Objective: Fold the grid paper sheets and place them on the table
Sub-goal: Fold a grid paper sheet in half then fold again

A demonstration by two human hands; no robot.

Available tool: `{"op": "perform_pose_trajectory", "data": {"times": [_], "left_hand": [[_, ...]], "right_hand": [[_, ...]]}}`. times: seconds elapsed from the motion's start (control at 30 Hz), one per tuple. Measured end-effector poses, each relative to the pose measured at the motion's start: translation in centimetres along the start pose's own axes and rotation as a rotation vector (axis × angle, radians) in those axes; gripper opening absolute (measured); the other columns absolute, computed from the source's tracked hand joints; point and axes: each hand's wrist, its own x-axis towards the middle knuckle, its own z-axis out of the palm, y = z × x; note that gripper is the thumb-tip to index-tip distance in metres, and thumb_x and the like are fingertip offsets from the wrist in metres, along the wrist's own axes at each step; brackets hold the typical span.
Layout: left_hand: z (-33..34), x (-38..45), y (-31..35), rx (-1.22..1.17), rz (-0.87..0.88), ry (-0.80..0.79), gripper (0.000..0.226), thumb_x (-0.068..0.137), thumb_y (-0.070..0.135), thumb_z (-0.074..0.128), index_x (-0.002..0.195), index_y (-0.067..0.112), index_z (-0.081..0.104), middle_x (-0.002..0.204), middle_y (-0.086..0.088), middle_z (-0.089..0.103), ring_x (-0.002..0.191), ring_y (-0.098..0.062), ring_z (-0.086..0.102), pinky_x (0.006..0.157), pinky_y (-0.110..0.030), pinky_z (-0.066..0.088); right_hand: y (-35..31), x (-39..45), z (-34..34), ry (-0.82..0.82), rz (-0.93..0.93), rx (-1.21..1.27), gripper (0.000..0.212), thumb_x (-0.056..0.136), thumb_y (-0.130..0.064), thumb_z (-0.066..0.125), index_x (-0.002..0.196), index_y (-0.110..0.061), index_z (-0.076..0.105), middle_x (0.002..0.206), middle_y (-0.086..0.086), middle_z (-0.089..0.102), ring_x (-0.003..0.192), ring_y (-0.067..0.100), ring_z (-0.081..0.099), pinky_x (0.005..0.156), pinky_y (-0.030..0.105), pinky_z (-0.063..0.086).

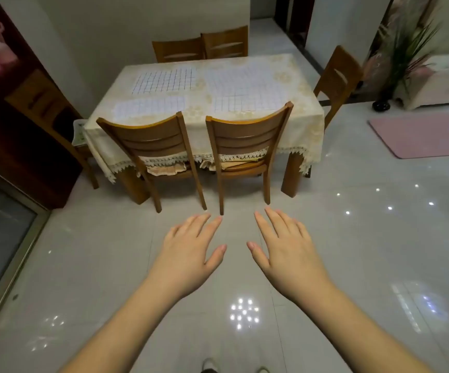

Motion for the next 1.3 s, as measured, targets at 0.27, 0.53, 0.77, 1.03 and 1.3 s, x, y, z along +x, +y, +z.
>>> {"op": "perform_pose_trajectory", "data": {"times": [0.27,0.53,0.77,1.03,1.3], "left_hand": [[1.5,6.6,-0.9,0.0,-0.093,0.024,0.063,0.096,0.06,0.007,0.154,0.035,0.007,0.164,0.006,0.005,0.15,-0.016,-0.002,0.122,-0.042,0.002],[1.4,13.3,-7.8,0.001,-0.073,0.031,0.084,0.08,0.067,-0.016,0.154,0.033,0.003,0.162,0.006,0.016,0.149,-0.015,0.012,0.119,-0.038,0.018],[-0.4,22.1,-10.1,-0.079,-0.055,0.011,0.07,0.09,0.061,0.004,0.154,0.033,0.007,0.16,0.008,0.021,0.147,-0.013,0.018,0.118,-0.035,0.023],[0.2,35.9,-6.8,-0.097,0.058,0.006,0.06,0.1,0.056,0.015,0.154,0.033,0.008,0.157,0.009,0.027,0.144,-0.011,0.022,0.113,-0.035,0.026],[-2.5,47.3,-5.1,-0.059,0.011,0.008,0.086,0.08,0.062,-0.009,0.153,0.029,0.024,0.154,0.007,0.034,0.143,-0.012,0.027,0.11,-0.036,0.03]], "right_hand": [[0.9,7.6,0.9,-0.039,-0.005,0.035,0.083,0.081,-0.063,-0.007,0.155,-0.03,0.007,0.163,-0.002,0.012,0.149,0.019,0.011,0.12,0.036,0.01],[-0.1,17.7,1.6,-0.073,-0.003,0.021,0.083,0.082,-0.062,-0.004,0.155,-0.028,0.016,0.162,-0.002,0.017,0.149,0.018,0.014,0.119,0.034,0.008],[1.2,24.7,1.1,-0.102,0.055,0.032,0.063,0.098,-0.055,0.015,0.154,-0.027,0.02,0.161,-0.002,0.021,0.148,0.017,0.017,0.119,0.034,0.009],[7.3,33.5,1.0,-0.118,0.113,0.051,0.079,0.086,-0.058,0.0,0.152,-0.025,0.028,0.158,0.0,0.029,0.145,0.018,0.025,0.118,0.035,0.016],[15.9,44.1,-0.4,-0.097,0.117,0.086,0.069,0.09,-0.052,0.016,0.145,-0.021,0.043,0.149,0.003,0.045,0.137,0.021,0.042,0.111,0.039,0.032]]}}
